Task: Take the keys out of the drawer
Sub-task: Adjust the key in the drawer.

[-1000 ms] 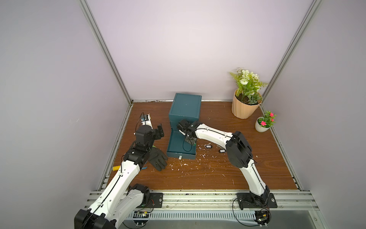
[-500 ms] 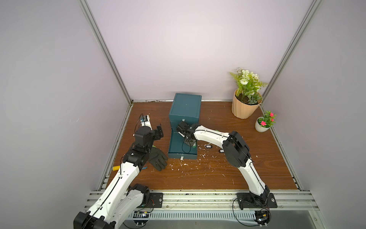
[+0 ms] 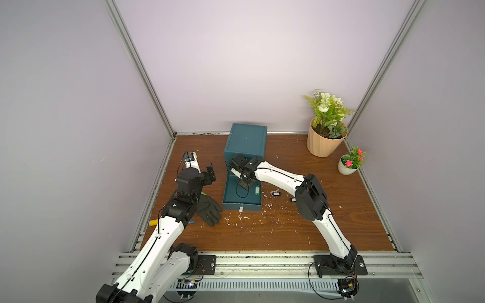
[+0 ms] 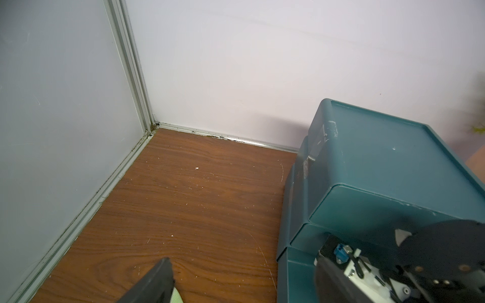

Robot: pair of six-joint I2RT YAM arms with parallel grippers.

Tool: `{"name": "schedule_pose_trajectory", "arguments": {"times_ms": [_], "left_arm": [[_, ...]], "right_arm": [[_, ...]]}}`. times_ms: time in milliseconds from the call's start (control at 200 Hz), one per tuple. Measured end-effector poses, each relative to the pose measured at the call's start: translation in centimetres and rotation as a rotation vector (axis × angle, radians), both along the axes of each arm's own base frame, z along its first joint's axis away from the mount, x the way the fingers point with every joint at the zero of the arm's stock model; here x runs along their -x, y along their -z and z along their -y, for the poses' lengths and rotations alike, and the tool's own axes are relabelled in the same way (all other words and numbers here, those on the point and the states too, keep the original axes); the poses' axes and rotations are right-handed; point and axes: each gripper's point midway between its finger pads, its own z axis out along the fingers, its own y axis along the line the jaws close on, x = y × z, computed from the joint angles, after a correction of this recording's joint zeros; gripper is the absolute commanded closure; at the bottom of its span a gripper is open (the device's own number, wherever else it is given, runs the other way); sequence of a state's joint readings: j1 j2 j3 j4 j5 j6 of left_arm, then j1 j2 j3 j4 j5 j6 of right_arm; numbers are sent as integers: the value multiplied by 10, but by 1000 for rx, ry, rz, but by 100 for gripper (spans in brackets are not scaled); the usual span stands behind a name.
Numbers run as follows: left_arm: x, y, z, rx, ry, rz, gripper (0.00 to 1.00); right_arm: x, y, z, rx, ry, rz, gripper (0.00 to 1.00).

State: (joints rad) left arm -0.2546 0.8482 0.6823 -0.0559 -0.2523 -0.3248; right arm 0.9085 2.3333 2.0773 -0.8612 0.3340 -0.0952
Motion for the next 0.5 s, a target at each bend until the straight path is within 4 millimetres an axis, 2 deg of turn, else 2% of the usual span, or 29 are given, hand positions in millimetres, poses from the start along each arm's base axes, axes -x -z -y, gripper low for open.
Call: {"name": "schedule_pose_trajectory", "arguments": {"times_ms": [55, 225, 355, 500], "left_arm": [[0, 0, 0, -3, 1, 1, 13], [0, 0, 0, -13, 3, 1, 13], [0, -1, 0, -17, 5, 3, 13], [0, -2, 0, -16, 5, 6, 13]], "right_arm": [[3, -2, 8, 28, 16, -2, 84], [13, 8, 36, 137, 66, -27, 88], [15, 5, 43, 161, 111, -17, 95], [15, 4, 43, 169, 167, -18, 96]]}}
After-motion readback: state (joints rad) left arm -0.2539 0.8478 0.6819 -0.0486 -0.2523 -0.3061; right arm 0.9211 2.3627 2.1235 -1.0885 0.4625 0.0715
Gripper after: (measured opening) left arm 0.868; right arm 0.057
